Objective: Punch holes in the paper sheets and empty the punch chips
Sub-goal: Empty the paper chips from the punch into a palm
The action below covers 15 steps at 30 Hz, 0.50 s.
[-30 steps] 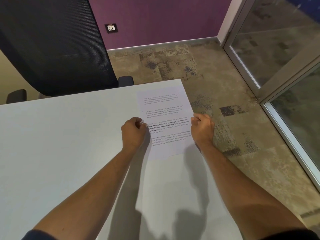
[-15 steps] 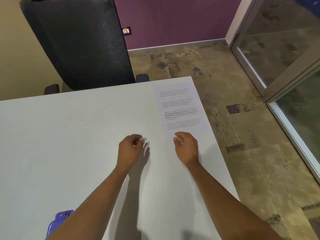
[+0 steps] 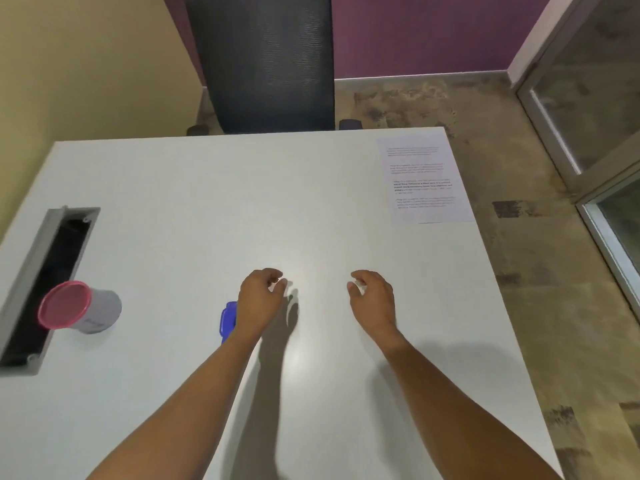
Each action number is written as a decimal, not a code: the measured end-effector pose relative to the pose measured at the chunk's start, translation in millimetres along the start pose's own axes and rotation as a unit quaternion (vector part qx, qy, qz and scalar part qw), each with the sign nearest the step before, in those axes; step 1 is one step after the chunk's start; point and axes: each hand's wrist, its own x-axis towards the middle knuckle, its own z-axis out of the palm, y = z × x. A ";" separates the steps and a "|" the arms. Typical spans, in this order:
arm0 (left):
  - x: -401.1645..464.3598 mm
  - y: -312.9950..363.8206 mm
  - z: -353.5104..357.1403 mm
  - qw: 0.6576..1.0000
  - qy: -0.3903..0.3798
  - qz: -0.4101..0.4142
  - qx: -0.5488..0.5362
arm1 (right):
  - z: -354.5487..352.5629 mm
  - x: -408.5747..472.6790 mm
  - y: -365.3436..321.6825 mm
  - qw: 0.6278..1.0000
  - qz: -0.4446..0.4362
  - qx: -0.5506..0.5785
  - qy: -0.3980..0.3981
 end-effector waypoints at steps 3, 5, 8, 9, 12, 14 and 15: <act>-21.6 -25.8 -26.2 0.999 0.026 -0.013 0.032 | 24.2 -31.6 -6.1 1.000 0.008 -0.007 -0.011; -34.2 -40.7 -41.0 0.998 0.040 -0.020 0.054 | 41.4 -51.7 -9.9 1.000 0.011 -0.006 -0.018; -50.5 -66.1 -56.8 0.996 0.040 -0.058 0.060 | 66.6 -80.0 -17.3 0.999 0.022 -0.001 -0.030; -54.4 -75.7 -60.1 0.995 0.028 -0.081 0.059 | 74.7 -88.0 -20.4 0.999 0.027 0.002 -0.035; -60.9 -100.9 -66.2 0.992 -0.025 -0.120 0.031 | 96.6 -108.8 -29.1 0.998 0.039 0.009 -0.047; -61.7 -110.2 -68.3 0.991 -0.041 -0.129 -0.002 | 108.1 -118.5 -33.3 0.998 0.039 0.003 -0.056; -61.0 -113.3 -69.0 0.990 -0.043 -0.135 -0.018 | 112.6 -122.5 -34.2 0.997 0.037 -0.007 -0.065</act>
